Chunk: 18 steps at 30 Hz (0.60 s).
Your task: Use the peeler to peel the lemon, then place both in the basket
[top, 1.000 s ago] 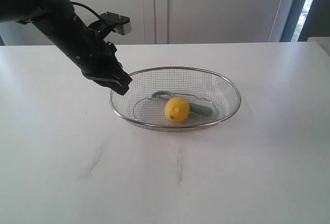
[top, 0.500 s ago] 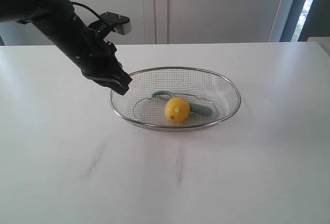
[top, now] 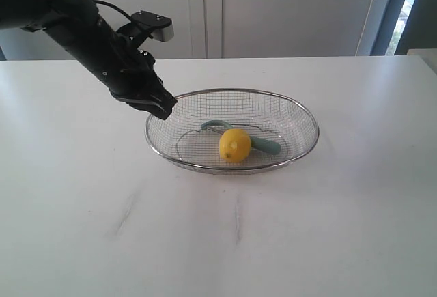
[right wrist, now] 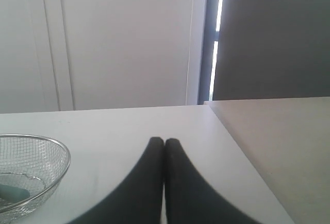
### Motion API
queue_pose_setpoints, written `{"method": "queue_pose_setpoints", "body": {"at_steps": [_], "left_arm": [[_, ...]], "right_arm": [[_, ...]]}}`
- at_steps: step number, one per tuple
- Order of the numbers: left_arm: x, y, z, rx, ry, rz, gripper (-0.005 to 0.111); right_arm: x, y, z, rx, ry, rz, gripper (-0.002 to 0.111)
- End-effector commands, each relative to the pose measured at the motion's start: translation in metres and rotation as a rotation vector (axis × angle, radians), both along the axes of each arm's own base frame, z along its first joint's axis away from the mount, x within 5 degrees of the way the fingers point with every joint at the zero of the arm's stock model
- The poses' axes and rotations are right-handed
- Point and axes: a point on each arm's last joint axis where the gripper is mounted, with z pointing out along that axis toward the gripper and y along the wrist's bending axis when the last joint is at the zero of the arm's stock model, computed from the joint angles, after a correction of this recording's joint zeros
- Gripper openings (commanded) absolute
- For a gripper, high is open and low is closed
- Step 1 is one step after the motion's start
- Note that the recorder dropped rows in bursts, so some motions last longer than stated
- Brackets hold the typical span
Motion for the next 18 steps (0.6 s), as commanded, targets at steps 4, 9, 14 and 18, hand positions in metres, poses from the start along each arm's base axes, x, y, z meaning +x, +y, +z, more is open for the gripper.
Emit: {"method": "queue_pose_setpoints", "body": {"at_steps": [4,9,14,18], "left_arm": [[0.002,0.000,0.007,-0.026,-0.034,0.020,0.000],[0.002,0.000,0.007,-0.026,-0.034,0.020,0.000],[0.003,0.000,0.007,-0.030,-0.046,0.026,0.000],[0.004,0.000,0.007,-0.033,-0.057,0.031,0.000]], "right_arm": [[0.012,-0.001,-0.048,-0.003,0.085,0.005,0.000],[0.014,-0.001,-0.076,0.018,0.215,0.001,0.000],[0.014,-0.001,-0.078,0.037,0.236,0.004,0.000],[0.013,-0.003,-0.078,0.041,0.237,-0.032,0.000]]}}
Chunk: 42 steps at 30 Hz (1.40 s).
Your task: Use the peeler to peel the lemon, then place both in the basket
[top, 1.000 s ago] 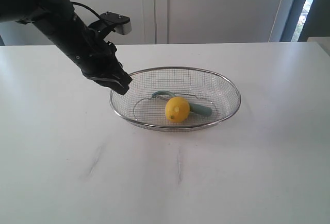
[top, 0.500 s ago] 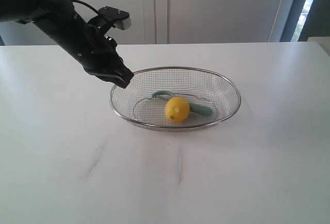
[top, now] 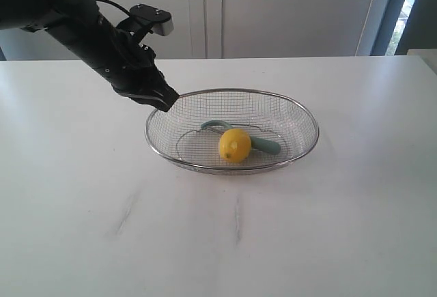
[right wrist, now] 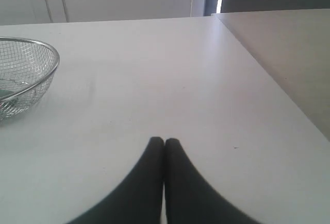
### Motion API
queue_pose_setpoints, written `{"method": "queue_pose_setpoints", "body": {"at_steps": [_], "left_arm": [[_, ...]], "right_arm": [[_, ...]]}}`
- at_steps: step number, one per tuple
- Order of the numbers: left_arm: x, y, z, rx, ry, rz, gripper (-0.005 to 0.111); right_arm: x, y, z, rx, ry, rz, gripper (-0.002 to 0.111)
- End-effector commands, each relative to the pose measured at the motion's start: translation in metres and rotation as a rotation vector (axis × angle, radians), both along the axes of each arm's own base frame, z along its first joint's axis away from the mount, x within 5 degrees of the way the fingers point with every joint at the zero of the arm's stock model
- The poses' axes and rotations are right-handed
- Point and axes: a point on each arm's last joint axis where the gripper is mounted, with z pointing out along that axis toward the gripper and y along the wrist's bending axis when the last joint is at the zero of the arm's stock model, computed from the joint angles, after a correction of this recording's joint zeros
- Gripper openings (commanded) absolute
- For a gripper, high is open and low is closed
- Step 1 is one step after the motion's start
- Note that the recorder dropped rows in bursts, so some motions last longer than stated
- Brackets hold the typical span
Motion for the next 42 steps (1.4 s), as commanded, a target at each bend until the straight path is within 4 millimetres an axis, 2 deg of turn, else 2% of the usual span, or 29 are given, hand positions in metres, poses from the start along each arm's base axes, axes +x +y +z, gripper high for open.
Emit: {"method": "queue_pose_setpoints", "body": {"at_steps": [1,8,42], "left_arm": [[-0.0014,0.0003,0.0053,-0.015,-0.002,0.005,0.000],[-0.0014,0.0003,0.0053,-0.015,-0.002,0.005,0.000],[-0.0010,0.0003,0.0055,-0.016,-0.008,0.005,0.000]], "right_arm": [[-0.0005,-0.0020,-0.0004,-0.008,-0.001,-0.038,0.000],[0.0004,0.0079,0.0001,0.056,-0.011,0.118,0.000],[0.0002,0.0079,-0.0005,0.056,-0.004,0.118,0.000]]}}
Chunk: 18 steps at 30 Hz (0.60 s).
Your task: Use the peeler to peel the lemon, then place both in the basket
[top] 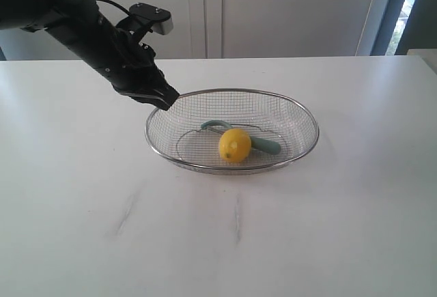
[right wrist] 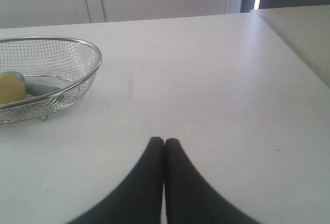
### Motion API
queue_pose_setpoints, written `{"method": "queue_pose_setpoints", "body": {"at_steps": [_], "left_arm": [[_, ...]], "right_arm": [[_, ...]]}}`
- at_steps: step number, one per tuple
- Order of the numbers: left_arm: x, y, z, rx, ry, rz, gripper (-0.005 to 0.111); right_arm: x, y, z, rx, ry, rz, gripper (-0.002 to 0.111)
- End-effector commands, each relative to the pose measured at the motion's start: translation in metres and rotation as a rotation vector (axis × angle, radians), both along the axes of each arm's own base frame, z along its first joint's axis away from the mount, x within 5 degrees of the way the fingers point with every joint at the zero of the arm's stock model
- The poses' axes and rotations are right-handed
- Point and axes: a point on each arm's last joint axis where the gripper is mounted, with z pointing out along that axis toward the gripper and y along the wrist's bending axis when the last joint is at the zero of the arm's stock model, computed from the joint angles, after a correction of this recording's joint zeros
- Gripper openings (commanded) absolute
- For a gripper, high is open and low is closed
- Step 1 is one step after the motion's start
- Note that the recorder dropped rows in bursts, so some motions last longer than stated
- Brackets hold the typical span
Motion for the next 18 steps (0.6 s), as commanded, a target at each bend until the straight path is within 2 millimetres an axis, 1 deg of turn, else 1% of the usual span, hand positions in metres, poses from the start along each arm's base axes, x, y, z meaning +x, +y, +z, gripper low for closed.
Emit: {"method": "queue_pose_setpoints", "body": {"at_steps": [1,12,15,18], "left_arm": [[-0.002,0.000,0.005,-0.013,0.002,0.000,0.000],[-0.001,0.000,0.003,-0.011,0.007,0.003,0.000],[0.000,0.001,0.010,-0.020,-0.045,0.006,0.000],[-0.005,0.005,0.015,-0.034,-0.099,0.030,0.000]], "right_arm": [[0.000,0.000,0.000,-0.007,-0.003,0.007,0.000],[0.000,0.000,0.000,-0.007,-0.003,0.007,0.000],[0.000,0.000,0.000,-0.007,-0.003,0.007,0.000],[0.000,0.000,0.000,-0.007,-0.003,0.007,0.000]]}}
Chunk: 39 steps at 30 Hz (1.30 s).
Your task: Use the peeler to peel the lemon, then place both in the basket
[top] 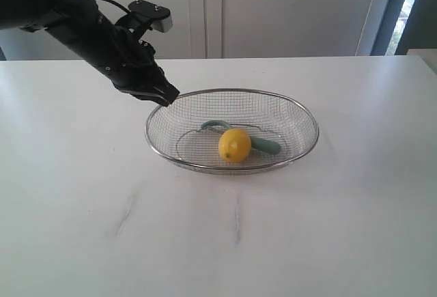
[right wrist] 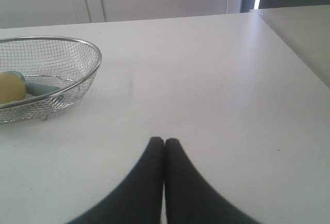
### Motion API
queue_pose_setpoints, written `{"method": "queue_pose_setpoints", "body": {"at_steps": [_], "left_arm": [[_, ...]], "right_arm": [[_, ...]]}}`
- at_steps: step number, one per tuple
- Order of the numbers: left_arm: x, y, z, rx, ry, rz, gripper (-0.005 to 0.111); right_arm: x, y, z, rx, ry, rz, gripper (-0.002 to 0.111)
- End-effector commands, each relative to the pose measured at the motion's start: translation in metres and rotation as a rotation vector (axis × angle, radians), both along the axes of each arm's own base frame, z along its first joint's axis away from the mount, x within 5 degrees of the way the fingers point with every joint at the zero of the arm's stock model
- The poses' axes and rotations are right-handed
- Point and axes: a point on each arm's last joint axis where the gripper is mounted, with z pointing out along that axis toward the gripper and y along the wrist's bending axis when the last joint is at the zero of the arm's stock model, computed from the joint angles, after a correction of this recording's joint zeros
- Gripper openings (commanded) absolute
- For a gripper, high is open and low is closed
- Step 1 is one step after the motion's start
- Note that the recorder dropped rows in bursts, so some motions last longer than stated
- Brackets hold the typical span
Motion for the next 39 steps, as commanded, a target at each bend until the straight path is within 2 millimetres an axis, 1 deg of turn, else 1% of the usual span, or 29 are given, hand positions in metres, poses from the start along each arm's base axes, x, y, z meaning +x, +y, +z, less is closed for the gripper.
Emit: {"method": "queue_pose_setpoints", "body": {"at_steps": [1,4,8,13,19,20,22,24,25,31,33,37,38,39], "left_arm": [[-0.009,0.006,0.014,-0.039,-0.092,0.037,0.000],[-0.017,0.014,0.020,-0.089,-0.179,0.105,0.000],[-0.038,0.030,0.027,-0.124,-0.285,0.174,0.000],[-0.066,0.051,0.024,-0.134,-0.382,0.238,0.000],[-0.104,0.079,0.007,-0.120,-0.508,0.308,0.000],[-0.112,0.086,0.002,-0.117,-0.526,0.325,0.000],[-0.122,0.097,-0.006,-0.112,-0.537,0.363,0.000],[-0.136,0.115,-0.015,-0.116,-0.518,0.431,0.000],[-0.150,0.134,-0.022,-0.133,-0.494,0.521,0.000],[-0.187,0.178,-0.038,-0.168,-0.501,0.756,0.000],[-0.200,0.187,-0.044,-0.170,-0.523,0.810,0.000],[-0.221,0.196,-0.056,-0.175,-0.561,0.856,0.000],[-0.232,0.198,-0.062,-0.181,-0.593,0.871,0.000],[-0.237,0.200,-0.064,-0.205,-0.616,0.889,0.000]], "right_arm": [[0.000,0.000,0.000,-0.007,-0.003,0.007,0.000],[0.000,0.000,0.000,-0.007,-0.003,0.007,0.000],[0.000,0.000,0.000,-0.007,-0.003,0.007,0.000],[0.000,0.000,0.000,-0.007,-0.003,0.007,0.000],[0.000,0.000,0.000,-0.007,-0.003,0.007,0.000],[0.000,0.000,0.000,-0.007,-0.003,0.007,0.000],[0.000,0.000,0.000,-0.007,-0.003,0.007,0.000],[0.000,0.000,0.000,-0.007,-0.003,0.007,0.000],[0.000,0.000,0.000,-0.007,-0.003,0.007,0.000],[0.000,0.000,0.000,-0.009,-0.003,0.007,0.000],[0.000,0.000,0.000,-0.009,-0.003,0.007,0.000],[0.000,0.000,0.000,-0.009,-0.003,0.007,0.000],[0.000,0.000,0.000,-0.009,-0.003,0.007,0.000],[0.000,0.000,0.000,-0.009,-0.003,0.007,0.000]]}}
